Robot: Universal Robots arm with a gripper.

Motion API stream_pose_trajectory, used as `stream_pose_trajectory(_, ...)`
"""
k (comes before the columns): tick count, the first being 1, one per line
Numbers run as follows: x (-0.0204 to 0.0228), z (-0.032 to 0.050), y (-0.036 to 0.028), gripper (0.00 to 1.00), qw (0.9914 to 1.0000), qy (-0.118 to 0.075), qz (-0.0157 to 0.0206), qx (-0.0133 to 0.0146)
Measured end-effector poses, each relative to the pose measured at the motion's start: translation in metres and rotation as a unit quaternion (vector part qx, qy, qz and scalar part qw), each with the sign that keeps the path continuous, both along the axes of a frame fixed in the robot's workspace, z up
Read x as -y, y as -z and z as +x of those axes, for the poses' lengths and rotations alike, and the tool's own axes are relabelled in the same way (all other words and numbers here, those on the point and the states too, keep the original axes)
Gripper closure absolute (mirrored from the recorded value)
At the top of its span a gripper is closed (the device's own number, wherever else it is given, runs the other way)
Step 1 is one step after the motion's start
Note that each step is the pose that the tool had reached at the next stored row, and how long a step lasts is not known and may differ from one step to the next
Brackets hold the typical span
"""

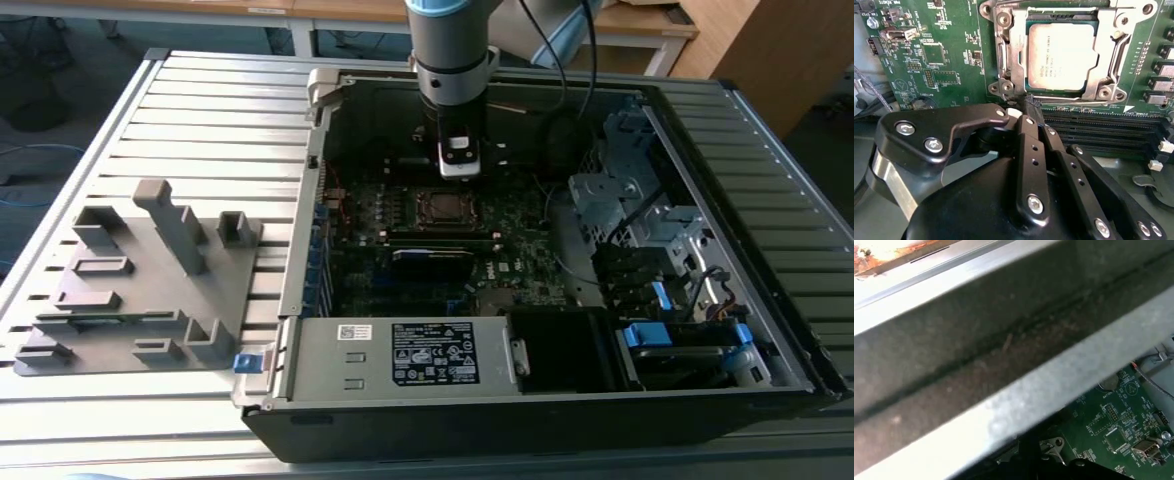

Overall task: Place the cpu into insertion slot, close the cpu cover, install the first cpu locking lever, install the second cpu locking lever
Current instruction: 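Install the first cpu locking lever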

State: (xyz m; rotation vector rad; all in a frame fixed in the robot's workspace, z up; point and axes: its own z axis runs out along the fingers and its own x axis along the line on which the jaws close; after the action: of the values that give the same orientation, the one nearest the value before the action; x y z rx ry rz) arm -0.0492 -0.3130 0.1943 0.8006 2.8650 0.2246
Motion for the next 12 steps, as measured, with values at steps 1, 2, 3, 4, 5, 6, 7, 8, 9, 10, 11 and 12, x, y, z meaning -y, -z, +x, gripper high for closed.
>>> stream_pose_trajectory(1,0.0,0.0,-0.0004,0.89,1.0,0.0,0.0002,0.0)
stream_pose_trajectory(2,-0.0001,0.0,-0.001,0.89,1.0,0.0,0.0006,0.0001)
stream_pose_trajectory(3,0.0,0.0,-0.0025,0.89,1.0,0.0,0.0005,0.0)
stream_pose_trajectory(4,0.0,0.0,-0.004,0.89,1.0,0.0,0.0003,-0.0001)
stream_pose_trajectory(5,0.0,0.0,-0.0059,0.89,1.0,0.0,0.0004,0.0)
stream_pose_trajectory(6,0.0,0.0,-0.0083,0.89,1.0,0.0,0.0003,-0.0001)
stream_pose_trajectory(7,0.0,0.0,-0.0111,0.89,1.0,0.0,0.0003,0.0)
stream_pose_trajectory(8,0.0,0.0,-0.0143,0.89,1.0,0.0,0.0004,-0.0001)
stream_pose_trajectory(9,0.0,0.0,-0.0176,0.89,1.0,0.0,0.0005,0.0)
stream_pose_trajectory(10,0.0,0.0,-0.0215,0.89,1.0,0.001,0.0003,-0.0001)
stream_pose_trajectory(11,0.0,0.0,-0.0252,0.89,1.0,0.001,0.0003,0.0)
stream_pose_trajectory(12,0.0,0.0,-0.0287,0.89,1.0,0.001,0.0003,-0.0001)
